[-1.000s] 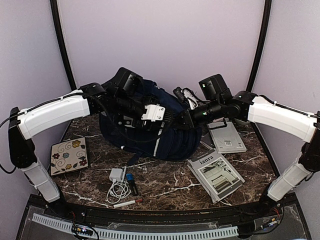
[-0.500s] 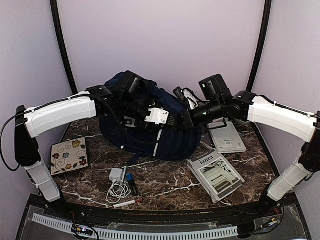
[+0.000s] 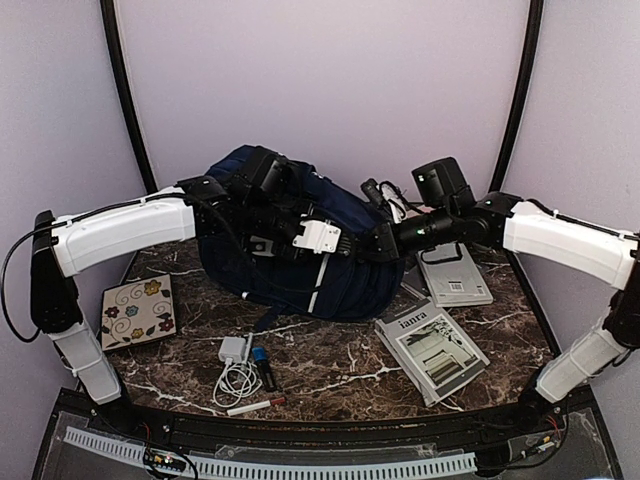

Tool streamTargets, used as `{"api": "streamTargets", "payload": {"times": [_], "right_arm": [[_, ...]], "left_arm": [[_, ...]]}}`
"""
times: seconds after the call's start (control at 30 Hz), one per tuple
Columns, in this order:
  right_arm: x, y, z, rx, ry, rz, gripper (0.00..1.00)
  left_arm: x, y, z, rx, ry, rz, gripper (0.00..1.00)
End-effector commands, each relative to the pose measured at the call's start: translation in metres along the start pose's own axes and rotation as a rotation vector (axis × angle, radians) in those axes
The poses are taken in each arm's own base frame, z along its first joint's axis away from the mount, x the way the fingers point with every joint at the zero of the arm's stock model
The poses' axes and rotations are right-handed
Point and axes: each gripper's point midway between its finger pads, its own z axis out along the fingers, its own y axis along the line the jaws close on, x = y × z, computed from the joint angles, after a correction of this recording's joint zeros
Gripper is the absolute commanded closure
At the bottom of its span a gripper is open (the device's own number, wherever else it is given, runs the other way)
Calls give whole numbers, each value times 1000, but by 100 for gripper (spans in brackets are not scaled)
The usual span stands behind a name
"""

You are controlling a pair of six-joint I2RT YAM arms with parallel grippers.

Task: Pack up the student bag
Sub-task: Unzip the second largest pocket of the student bag.

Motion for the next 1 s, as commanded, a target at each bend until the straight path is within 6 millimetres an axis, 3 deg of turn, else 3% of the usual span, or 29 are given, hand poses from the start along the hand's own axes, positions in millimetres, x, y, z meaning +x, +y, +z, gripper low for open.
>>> {"api": "streamTargets", "payload": {"times": [0.0,0.13,0.37,0.6,0.83,0.97], "right_arm": [[23,-25,-28,67,14,60,100],[55,-34,-37,63,30,84,100],[89,-42,-37,58,82,94,100],[90,-40,-37,31,82,86,100],[85,-38,-37,18,77,81,100],[78,-34,-38,7,64,67,100]], "left_arm": [[18,21,-28,-94,30,-41,100],[14,55,-62,-241,-67,-89,100],[-10,81,-127,-369,-310,-145,100],[1,103,-159,-474,-325,-204,100],[-3,131,-193,-587,-441,-314,100],[7,149,-216,-649,-496,-389,100]]}}
